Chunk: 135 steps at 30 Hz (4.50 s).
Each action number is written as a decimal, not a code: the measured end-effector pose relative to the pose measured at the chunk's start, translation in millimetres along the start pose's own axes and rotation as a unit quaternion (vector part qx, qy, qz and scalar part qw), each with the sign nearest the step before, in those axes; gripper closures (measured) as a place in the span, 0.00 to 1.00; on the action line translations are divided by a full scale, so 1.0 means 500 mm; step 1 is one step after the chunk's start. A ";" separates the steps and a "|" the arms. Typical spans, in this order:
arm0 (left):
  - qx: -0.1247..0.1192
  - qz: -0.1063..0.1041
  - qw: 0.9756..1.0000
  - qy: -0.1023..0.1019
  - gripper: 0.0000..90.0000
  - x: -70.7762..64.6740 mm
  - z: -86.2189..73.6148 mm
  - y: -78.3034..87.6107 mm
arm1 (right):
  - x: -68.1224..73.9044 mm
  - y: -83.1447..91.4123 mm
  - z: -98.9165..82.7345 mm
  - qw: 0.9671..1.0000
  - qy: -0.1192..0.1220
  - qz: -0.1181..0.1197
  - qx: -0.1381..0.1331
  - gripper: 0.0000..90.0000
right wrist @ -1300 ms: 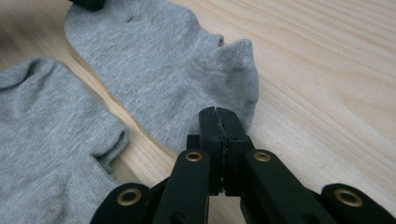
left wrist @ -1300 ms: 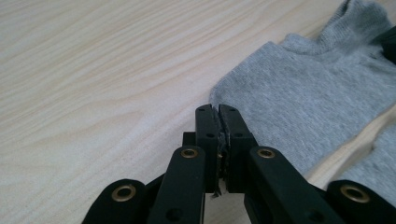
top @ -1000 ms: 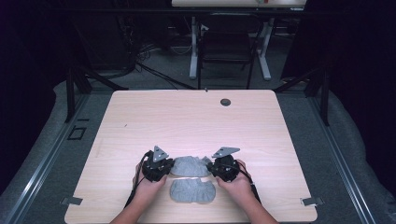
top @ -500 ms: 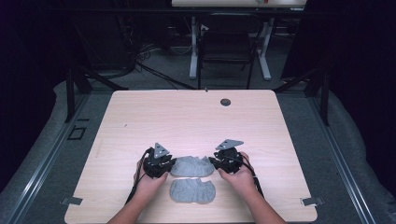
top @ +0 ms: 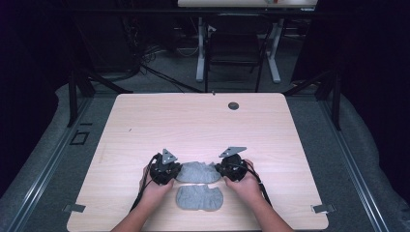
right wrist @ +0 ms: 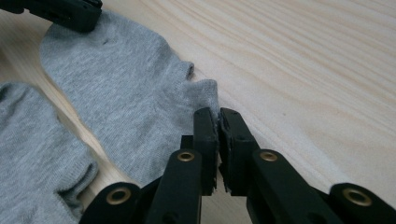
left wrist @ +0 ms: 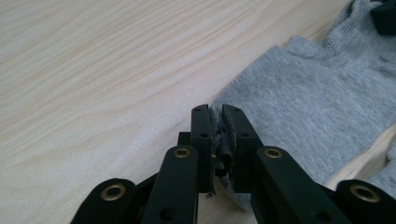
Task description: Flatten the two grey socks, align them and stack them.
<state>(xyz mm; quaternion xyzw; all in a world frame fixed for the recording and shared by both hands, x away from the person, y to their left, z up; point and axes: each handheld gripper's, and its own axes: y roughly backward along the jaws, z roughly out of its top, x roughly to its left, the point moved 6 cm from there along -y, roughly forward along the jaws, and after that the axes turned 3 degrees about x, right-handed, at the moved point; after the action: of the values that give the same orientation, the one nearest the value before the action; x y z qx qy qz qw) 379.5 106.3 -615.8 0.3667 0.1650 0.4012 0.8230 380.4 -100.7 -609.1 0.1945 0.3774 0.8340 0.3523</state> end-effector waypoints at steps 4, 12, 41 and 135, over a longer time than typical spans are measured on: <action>-0.001 0.003 1.000 -0.001 0.96 0.002 -0.002 0.002 | 0.000 0.000 -0.001 1.000 0.002 -0.002 -0.001 0.98; -0.006 0.001 1.000 -0.002 0.97 0.004 -0.003 0.012 | -0.002 0.010 -0.002 1.000 -0.006 0.002 -0.008 0.98; -0.056 -0.003 0.998 -0.019 0.97 -0.030 0.025 0.105 | 0.039 0.100 0.024 0.998 0.020 0.007 -0.051 0.98; -0.020 -0.035 0.998 -0.044 0.93 -0.136 -0.099 0.109 | 0.136 0.086 -0.113 0.997 0.073 0.002 0.013 0.96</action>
<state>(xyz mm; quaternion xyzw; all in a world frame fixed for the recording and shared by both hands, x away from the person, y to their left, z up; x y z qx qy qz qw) 279.5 98.8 -610.7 0.3618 0.1330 0.3586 0.8502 282.2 -98.7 -608.2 0.1385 0.4130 0.8414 0.3199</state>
